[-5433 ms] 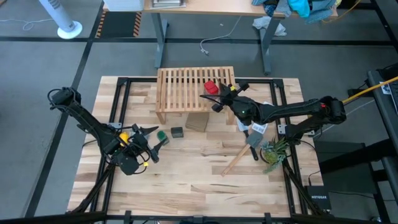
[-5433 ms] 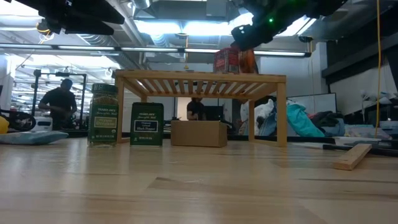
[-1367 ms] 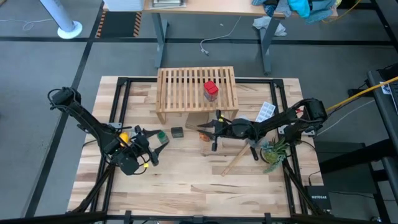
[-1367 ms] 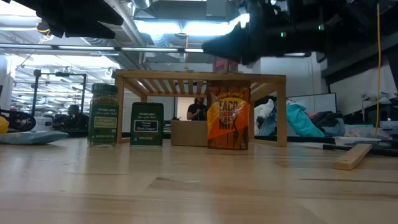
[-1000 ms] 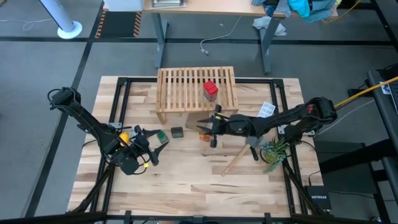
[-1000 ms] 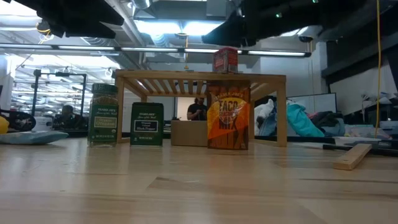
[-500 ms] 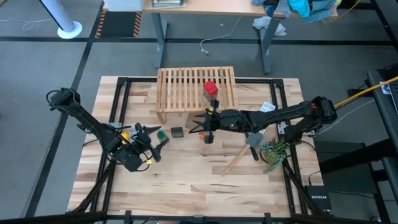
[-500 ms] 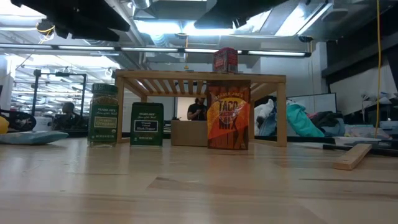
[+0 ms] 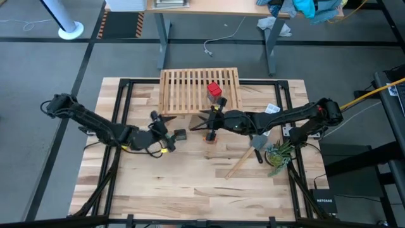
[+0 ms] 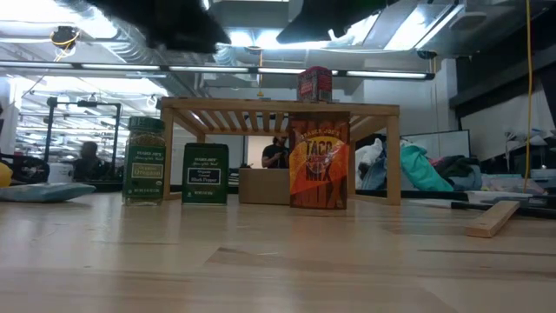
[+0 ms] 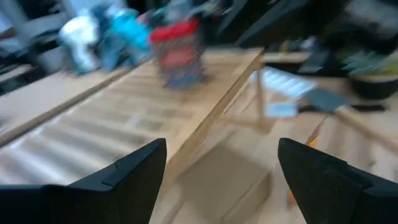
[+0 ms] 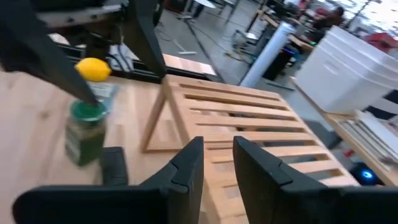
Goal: Shelf spices
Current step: Remove the red seasoning can from the shelf
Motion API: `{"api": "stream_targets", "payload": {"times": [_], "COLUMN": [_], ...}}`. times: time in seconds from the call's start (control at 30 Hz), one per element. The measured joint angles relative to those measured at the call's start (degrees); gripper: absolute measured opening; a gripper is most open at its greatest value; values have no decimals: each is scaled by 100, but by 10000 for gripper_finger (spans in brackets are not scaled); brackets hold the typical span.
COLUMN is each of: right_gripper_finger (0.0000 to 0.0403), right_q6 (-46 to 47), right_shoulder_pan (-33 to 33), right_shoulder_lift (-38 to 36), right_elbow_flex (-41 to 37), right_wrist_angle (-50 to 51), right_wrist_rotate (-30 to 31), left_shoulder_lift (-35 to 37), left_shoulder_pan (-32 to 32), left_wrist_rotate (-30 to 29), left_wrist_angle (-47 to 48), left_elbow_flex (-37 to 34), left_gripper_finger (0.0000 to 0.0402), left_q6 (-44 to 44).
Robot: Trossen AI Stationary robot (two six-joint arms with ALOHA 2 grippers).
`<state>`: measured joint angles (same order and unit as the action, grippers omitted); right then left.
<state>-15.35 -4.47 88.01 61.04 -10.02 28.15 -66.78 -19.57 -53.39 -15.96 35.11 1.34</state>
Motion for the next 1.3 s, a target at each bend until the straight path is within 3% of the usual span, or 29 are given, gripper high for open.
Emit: {"api": "stream_targets", "payload": {"times": [0.17,0.27,0.83,1.13,1.3], "right_gripper_finger": [92,92,92,92,92], "right_q6": [0,0,3,3,2], "right_shoulder_pan": [0,0,0,-1,-2], "right_shoulder_lift": [2,1,4,4,4], "right_elbow_flex": [0,0,0,0,0], "right_wrist_angle": [0,0,-5,-15,-16], "right_wrist_rotate": [61,60,-525,22,24], "left_shoulder_lift": [0,0,0,0,-2], "left_shoulder_pan": [614,843,981,981,985], "left_wrist_rotate": [1597,2126,2186,2186,2188], "left_wrist_angle": [-1030,-1140,-901,101,768], "left_elbow_flex": [0,2,1,2,2], "left_gripper_finger": [301,301,301,301,301], "left_q6": [-1143,-1256,-1193,-1221,-1229]}}
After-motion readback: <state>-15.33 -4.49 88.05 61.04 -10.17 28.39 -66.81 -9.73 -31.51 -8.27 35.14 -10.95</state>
